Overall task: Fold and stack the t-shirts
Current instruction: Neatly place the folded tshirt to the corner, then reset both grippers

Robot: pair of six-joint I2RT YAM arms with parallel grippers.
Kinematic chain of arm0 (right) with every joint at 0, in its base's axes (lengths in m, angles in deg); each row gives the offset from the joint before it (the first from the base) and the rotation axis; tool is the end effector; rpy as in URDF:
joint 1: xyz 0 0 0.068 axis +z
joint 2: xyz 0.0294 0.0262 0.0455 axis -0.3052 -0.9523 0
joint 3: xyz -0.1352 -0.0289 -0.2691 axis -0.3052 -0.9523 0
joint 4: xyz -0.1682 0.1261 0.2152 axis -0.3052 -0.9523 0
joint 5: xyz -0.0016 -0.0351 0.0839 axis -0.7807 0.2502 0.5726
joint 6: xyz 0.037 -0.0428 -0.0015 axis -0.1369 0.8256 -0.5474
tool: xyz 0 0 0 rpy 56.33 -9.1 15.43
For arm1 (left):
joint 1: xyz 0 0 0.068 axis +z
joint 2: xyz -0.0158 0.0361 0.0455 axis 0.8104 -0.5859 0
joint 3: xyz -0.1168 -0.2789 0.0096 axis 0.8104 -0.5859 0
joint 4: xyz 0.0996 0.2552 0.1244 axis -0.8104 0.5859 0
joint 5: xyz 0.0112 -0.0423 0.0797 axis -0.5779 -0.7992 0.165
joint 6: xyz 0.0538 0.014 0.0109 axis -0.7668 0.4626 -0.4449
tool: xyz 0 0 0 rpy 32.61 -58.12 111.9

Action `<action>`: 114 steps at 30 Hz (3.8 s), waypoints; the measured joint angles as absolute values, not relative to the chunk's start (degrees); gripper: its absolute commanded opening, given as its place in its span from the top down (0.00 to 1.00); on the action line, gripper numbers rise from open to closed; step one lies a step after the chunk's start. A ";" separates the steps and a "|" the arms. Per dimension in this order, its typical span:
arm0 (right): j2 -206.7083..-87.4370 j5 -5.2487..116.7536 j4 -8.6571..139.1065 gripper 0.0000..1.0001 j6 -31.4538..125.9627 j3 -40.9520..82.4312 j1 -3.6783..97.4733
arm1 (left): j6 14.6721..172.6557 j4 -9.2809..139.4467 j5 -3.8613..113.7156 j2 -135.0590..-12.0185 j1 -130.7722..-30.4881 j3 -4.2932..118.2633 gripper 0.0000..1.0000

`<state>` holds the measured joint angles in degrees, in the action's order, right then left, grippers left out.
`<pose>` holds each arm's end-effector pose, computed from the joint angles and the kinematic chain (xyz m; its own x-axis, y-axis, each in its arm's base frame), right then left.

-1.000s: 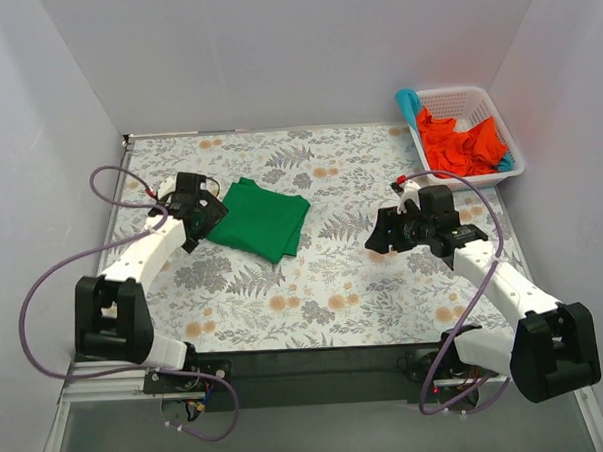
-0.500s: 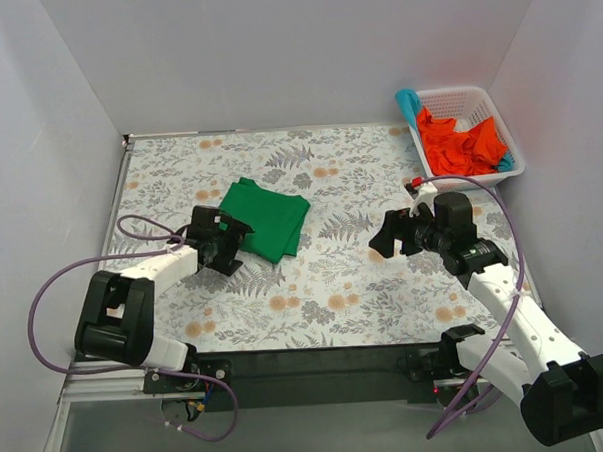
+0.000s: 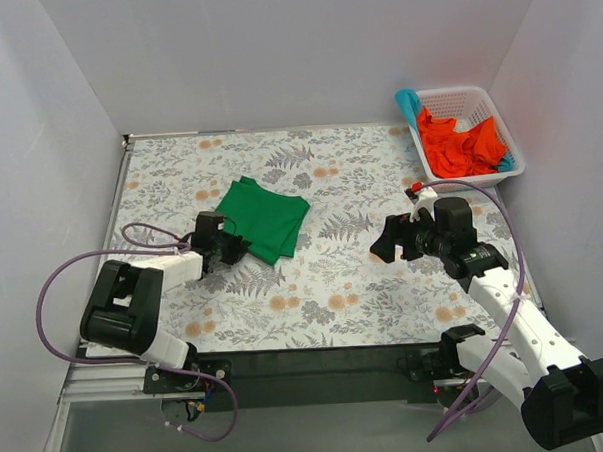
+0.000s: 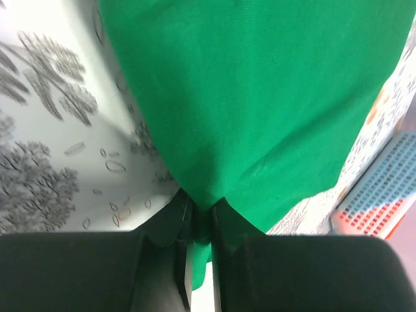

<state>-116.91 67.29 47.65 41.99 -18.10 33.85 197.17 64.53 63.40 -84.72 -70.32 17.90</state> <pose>0.2089 0.0737 0.2710 -0.6126 0.0291 -0.7899 -0.4094 0.8432 0.3486 0.2814 -0.0814 0.1247 0.0654 -0.9620 0.2651 -0.7917 -0.2117 -0.5730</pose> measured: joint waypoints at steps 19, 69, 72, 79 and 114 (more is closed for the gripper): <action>-118.87 66.68 47.38 0.13 42.71 -18.10 33.85 | 197.13 60.66 64.69 -107.73 -43.52 41.46 1.00; -118.57 69.00 43.36 0.12 43.39 -16.04 33.54 | 198.26 48.49 64.62 -123.62 -37.05 60.98 0.02; -117.04 67.47 42.64 0.11 42.69 -14.40 33.54 | 196.87 52.77 63.31 -118.27 -36.98 55.91 0.02; -113.74 60.49 38.14 0.03 42.23 -7.54 33.54 | 187.77 65.69 60.95 -99.12 -38.01 39.62 0.02; -91.95 30.20 30.77 0.02 48.55 0.70 33.54 | 152.71 113.88 70.28 -40.48 -55.80 53.55 0.02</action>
